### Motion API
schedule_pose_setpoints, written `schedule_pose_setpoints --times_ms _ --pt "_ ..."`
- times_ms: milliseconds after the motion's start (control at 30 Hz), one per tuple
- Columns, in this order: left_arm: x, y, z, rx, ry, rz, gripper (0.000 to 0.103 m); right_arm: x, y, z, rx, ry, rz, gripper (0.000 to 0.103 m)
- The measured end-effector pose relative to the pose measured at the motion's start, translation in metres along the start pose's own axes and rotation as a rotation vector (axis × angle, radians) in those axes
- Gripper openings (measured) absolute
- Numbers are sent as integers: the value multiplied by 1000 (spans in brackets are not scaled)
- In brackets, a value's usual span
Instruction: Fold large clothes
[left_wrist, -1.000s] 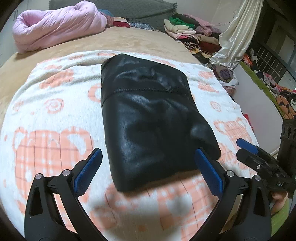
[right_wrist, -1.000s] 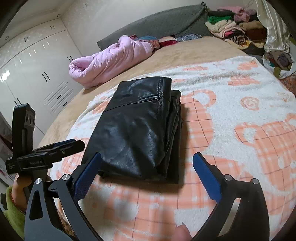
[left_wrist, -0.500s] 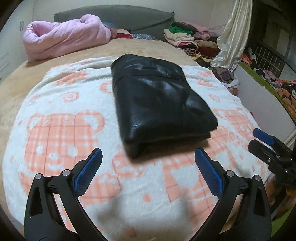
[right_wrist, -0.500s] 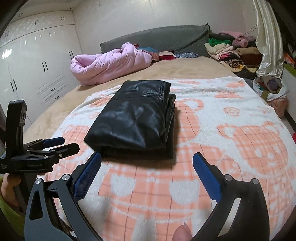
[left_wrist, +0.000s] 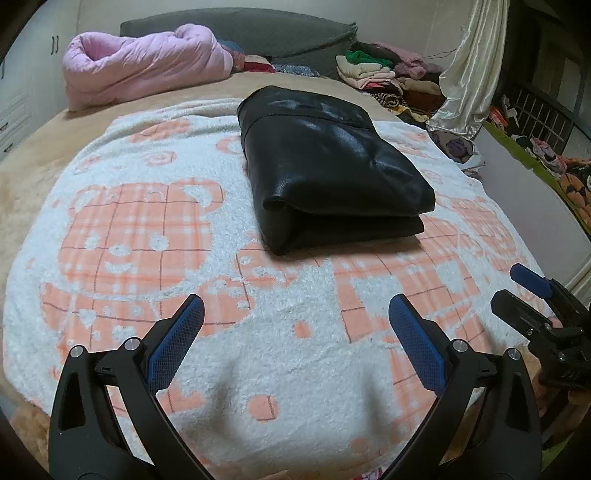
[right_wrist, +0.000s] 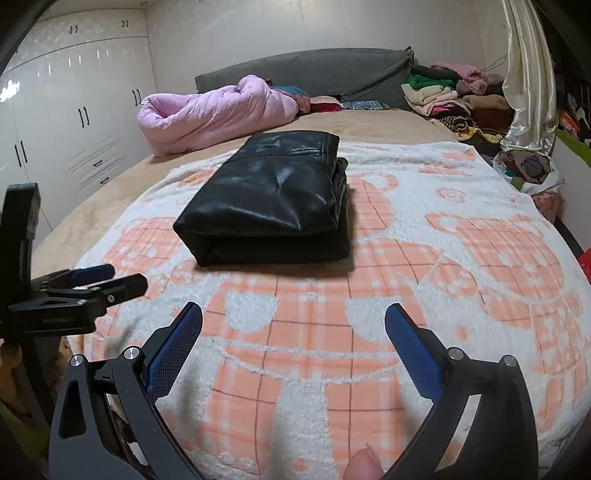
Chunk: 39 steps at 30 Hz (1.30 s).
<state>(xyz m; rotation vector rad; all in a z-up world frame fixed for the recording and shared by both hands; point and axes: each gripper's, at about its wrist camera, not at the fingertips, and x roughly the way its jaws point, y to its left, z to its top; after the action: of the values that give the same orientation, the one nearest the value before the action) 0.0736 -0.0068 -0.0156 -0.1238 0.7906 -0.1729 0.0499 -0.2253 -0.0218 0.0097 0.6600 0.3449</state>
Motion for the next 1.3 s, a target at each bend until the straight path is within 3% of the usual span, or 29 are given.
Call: schedule_pose_setpoints --times_ms 1300 --pt "-2 5 -3 -18 11 44 93 -5 -4 -2 14 2 -20 99"
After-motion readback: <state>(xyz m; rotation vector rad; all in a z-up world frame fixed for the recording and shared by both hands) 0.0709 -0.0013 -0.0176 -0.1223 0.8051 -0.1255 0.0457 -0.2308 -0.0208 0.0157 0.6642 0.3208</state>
